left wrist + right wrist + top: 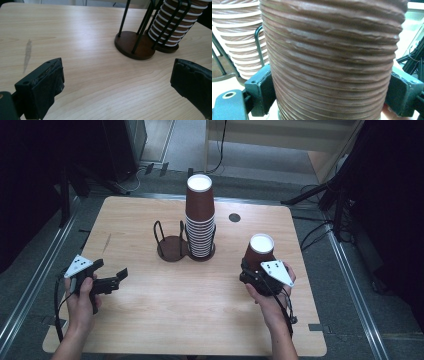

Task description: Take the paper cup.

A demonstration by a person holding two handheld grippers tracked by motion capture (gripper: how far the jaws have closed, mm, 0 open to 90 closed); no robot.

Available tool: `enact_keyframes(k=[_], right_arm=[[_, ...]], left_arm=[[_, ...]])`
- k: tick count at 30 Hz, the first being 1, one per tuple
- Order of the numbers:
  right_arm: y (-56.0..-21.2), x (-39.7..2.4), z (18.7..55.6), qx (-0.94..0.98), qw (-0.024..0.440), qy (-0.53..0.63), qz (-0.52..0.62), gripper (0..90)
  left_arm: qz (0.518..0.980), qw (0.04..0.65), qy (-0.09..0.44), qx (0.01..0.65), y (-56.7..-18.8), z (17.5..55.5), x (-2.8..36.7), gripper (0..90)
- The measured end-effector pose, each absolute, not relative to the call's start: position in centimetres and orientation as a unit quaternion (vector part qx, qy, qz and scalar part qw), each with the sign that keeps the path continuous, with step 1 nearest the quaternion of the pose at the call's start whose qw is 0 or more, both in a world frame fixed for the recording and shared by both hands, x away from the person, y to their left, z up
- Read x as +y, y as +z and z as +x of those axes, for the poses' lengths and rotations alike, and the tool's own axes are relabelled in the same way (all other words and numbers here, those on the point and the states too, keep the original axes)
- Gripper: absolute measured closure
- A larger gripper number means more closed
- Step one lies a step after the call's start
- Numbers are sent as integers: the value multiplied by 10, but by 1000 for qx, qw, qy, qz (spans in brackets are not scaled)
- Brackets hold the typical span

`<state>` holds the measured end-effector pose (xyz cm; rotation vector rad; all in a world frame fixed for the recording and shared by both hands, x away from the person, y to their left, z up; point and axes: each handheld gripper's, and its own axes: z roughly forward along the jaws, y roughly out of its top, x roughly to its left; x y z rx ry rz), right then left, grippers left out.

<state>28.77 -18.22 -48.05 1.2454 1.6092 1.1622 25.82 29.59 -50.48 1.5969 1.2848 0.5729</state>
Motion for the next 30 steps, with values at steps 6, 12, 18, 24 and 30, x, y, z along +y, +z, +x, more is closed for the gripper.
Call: enact_keyframes(k=[6,12,18,24,30], right_arm=[[-486,-177,288,641,389,451,485,118],[-491,-171,288,651,391,445,476,118],[-497,-160,287,661,383,440,473,117],[-507,-147,284,681,382,429,455,117],[-513,-137,280,699,384,417,437,117]], left_arm=[[654,505,222,518,-498,266,277,0],[656,516,213,507,-492,273,260,0],[671,527,203,479,-485,273,237,0],[683,535,185,461,-485,274,227,0],[709,533,157,435,-487,276,211,0]])
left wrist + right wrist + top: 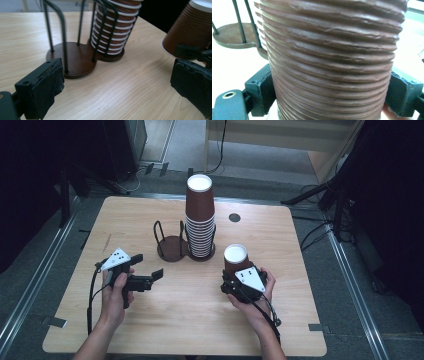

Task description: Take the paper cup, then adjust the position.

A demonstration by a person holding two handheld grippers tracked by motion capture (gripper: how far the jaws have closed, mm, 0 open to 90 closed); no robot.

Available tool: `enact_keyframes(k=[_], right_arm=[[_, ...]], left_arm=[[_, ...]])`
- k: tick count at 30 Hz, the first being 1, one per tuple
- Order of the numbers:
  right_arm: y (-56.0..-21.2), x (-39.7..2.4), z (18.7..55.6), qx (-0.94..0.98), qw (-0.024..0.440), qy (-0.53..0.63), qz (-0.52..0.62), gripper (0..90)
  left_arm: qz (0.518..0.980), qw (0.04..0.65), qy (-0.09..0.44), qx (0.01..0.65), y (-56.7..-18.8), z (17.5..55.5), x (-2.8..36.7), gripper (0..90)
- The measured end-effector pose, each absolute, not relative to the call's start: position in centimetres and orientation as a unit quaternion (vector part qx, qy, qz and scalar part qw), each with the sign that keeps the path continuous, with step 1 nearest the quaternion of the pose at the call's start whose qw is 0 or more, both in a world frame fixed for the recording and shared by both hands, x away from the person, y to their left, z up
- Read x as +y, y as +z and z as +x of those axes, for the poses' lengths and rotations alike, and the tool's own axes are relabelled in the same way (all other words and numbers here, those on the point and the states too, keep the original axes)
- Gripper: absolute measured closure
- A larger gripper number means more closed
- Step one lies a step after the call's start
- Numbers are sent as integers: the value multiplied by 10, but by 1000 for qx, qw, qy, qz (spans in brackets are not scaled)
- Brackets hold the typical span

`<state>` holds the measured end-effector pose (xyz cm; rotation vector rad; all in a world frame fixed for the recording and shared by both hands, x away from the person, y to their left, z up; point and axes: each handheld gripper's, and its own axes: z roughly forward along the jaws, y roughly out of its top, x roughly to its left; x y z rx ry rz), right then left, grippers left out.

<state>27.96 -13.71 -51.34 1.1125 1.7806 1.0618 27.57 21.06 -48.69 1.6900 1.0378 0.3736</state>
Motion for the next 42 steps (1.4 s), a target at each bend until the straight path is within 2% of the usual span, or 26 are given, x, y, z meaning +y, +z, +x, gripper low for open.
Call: enact_keyframes(k=[17,19,22,28,42], right_arm=[[-523,-117,276,725,390,390,411,113],[-526,-114,275,733,396,379,403,113],[-526,-113,275,733,396,380,402,113],[-526,-109,275,736,400,379,393,114],[-530,-92,263,767,408,370,330,118]], left_arm=[[747,524,133,387,-485,274,177,2],[748,523,133,387,-484,274,174,60],[747,528,123,385,-482,274,172,73],[763,529,107,356,-480,272,163,73],[779,518,98,340,-482,270,155,76]])
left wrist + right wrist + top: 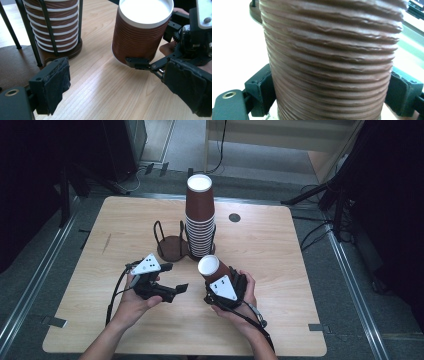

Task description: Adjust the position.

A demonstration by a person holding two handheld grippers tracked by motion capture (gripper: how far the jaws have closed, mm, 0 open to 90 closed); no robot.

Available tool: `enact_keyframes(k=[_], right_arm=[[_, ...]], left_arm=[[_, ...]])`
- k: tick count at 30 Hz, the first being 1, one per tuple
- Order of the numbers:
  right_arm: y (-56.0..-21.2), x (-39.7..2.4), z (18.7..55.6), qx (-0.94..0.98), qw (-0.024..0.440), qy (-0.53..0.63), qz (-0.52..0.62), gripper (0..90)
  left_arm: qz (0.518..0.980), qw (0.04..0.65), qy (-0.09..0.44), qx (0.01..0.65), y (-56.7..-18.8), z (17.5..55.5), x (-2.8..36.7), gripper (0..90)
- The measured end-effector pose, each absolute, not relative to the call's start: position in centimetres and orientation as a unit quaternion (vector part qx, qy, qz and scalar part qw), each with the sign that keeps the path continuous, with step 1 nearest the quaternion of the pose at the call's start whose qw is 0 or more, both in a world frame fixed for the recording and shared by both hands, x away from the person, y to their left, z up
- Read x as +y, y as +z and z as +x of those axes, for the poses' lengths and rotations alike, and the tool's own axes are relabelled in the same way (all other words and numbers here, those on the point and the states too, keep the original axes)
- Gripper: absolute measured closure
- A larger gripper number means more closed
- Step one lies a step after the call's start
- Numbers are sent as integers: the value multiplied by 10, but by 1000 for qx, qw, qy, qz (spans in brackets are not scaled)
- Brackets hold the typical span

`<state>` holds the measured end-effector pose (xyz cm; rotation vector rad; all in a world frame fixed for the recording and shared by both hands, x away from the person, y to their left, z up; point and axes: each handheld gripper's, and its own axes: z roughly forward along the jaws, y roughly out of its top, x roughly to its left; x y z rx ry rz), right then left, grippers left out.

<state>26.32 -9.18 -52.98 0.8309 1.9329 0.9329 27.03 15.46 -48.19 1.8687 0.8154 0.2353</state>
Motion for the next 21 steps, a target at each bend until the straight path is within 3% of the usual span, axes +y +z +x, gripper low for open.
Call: enact_keyframes(k=[21], right_arm=[[-530,-88,262,785,399,371,295,124]], left_arm=[[802,503,96,306,-485,265,147,79]])
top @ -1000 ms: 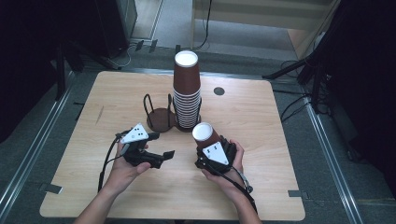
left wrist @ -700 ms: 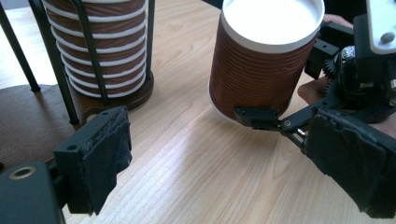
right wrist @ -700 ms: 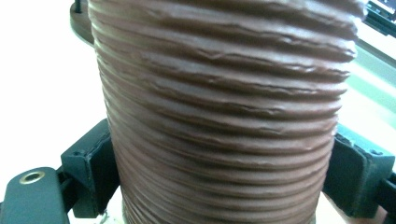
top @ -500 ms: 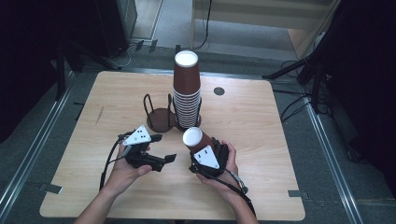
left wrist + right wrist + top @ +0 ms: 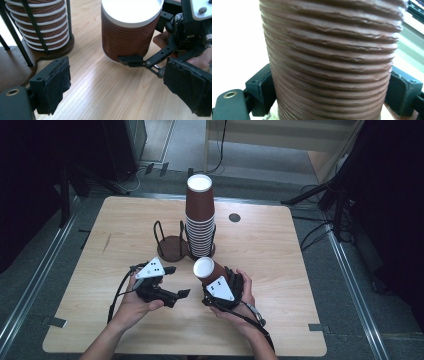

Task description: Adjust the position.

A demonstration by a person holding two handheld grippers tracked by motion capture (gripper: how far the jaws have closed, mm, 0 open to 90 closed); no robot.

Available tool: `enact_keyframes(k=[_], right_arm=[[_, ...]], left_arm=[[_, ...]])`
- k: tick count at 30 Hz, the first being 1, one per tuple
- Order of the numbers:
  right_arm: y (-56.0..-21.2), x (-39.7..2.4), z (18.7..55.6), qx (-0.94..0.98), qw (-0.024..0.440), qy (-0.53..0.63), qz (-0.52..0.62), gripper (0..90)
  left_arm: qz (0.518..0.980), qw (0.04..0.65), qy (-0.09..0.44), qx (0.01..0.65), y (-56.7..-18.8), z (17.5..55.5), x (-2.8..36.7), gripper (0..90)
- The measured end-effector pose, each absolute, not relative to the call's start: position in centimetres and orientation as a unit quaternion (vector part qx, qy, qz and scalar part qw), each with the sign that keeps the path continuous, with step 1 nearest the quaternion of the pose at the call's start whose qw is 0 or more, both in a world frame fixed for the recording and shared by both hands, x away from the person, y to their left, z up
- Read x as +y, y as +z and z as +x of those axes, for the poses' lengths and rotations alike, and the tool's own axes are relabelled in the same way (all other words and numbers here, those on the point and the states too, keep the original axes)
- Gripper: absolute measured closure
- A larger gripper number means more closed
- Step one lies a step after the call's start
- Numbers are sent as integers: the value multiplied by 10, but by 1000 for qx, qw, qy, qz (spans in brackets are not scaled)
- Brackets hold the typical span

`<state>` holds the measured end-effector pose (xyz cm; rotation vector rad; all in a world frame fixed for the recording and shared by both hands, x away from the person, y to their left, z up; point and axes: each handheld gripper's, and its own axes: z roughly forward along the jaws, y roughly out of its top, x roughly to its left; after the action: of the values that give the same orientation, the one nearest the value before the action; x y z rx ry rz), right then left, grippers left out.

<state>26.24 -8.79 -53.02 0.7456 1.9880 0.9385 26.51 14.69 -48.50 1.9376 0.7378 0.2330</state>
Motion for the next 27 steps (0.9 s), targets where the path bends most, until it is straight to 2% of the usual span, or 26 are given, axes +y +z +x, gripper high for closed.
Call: enact_keyframes(k=[19,27], right_arm=[[-536,-72,254,819,397,350,222,125],[-538,-71,248,830,397,342,194,125]], left_arm=[[819,496,105,269,-485,263,139,103],[819,498,102,264,-485,263,136,140]])
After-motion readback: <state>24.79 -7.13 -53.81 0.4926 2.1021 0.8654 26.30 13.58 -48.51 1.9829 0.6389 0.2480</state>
